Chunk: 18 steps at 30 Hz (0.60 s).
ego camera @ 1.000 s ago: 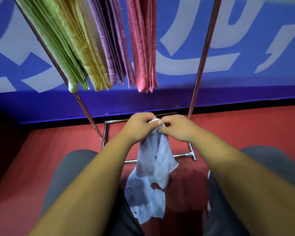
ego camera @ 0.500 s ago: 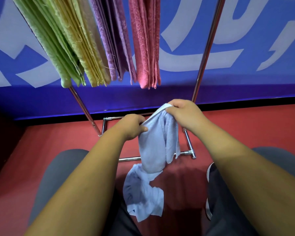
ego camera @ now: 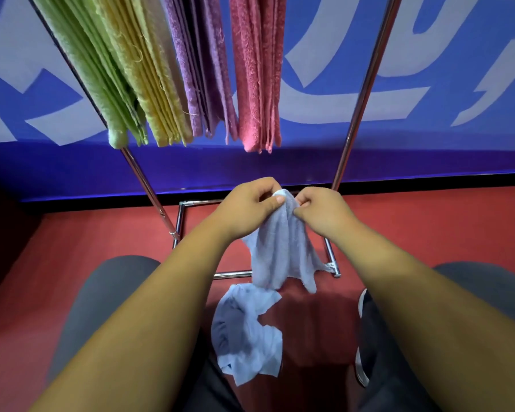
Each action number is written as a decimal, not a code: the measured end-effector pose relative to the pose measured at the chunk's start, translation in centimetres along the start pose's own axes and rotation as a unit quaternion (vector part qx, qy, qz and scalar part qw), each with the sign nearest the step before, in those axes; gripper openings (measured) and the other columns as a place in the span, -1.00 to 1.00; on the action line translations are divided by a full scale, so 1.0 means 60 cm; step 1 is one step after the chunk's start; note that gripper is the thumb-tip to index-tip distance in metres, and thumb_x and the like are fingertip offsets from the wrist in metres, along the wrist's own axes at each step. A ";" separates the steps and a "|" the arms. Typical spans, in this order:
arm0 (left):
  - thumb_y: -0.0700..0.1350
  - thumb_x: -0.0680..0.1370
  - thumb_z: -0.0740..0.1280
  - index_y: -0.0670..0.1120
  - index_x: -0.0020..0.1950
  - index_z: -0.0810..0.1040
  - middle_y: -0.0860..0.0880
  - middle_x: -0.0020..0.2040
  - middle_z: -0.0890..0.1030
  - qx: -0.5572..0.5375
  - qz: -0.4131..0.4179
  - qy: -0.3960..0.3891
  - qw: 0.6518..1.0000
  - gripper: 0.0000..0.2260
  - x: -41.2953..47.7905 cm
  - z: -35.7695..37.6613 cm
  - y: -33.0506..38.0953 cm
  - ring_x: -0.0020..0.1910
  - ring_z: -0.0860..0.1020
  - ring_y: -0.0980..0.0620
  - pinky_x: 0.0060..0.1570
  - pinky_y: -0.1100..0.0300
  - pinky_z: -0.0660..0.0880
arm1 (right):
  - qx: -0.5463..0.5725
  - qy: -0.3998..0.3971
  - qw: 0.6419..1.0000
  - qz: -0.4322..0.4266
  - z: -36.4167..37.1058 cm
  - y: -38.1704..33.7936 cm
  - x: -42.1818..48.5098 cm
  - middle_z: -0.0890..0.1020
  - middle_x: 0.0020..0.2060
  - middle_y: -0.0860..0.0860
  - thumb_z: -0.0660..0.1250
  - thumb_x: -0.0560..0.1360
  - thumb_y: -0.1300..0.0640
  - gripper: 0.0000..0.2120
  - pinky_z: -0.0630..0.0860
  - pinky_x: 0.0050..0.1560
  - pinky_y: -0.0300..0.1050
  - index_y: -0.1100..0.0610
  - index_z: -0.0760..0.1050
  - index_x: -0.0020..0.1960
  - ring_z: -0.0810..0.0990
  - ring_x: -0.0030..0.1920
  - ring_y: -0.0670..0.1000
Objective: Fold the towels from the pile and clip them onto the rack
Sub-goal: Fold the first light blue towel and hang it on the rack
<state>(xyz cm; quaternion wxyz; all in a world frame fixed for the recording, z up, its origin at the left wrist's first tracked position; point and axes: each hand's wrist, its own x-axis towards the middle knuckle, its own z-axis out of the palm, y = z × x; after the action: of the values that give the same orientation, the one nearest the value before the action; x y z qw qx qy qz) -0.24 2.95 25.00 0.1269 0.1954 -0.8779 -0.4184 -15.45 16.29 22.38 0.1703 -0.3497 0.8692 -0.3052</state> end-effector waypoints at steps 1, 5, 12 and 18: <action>-0.07 0.66 0.39 -0.02 -0.06 0.57 0.10 -0.23 0.56 0.003 0.002 -0.004 1.000 -0.89 0.001 0.002 0.001 -0.23 0.45 0.14 -0.11 0.11 0.46 | 0.003 -0.006 1.000 -0.014 0.001 -0.002 -0.001 0.65 -0.27 -0.11 0.43 0.46 0.19 -0.92 0.41 -0.24 -0.24 0.03 0.65 -0.14 0.61 -0.18 -0.05; -0.07 0.66 0.39 -0.02 -0.06 0.59 0.02 -0.18 0.63 0.010 -0.002 -0.013 1.000 -0.89 0.003 0.001 -0.005 -0.22 0.49 0.12 -0.12 0.08 0.49 | 0.071 -0.036 0.996 -0.040 0.001 -0.012 -0.001 0.67 -0.28 -0.10 0.47 0.48 0.20 -0.92 0.40 -0.30 -0.33 0.04 0.68 -0.10 0.54 -0.30 -0.14; -0.06 0.64 0.43 0.02 -0.04 0.63 0.06 -0.14 0.67 0.024 -0.031 -0.012 0.999 -0.94 0.006 -0.009 -0.008 -0.18 0.54 0.15 -0.11 0.17 0.48 | 0.180 -0.115 0.976 -0.047 -0.006 -0.015 0.000 0.70 -0.21 -0.05 0.47 0.56 0.23 -0.91 0.46 -0.17 -0.12 0.05 0.68 -0.01 0.55 -0.24 -0.09; -0.01 0.60 0.46 0.04 -0.07 0.58 0.09 -0.14 0.62 0.188 -0.052 -0.060 0.979 -0.89 0.012 -0.029 -0.023 -0.07 0.57 -0.02 -0.15 0.06 0.44 | 0.142 0.012 0.988 -0.067 -0.021 -0.018 0.012 0.67 -0.25 -0.09 0.38 0.61 0.15 -0.91 0.45 -0.19 -0.15 0.00 0.64 -0.03 0.53 -0.31 -0.15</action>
<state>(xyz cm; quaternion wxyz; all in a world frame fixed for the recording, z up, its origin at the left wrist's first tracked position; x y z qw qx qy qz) 0.10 0.68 25.05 0.0129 0.2354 -0.9356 -0.2629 -16.02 15.68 23.99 0.1869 -0.3752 0.7939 -0.4404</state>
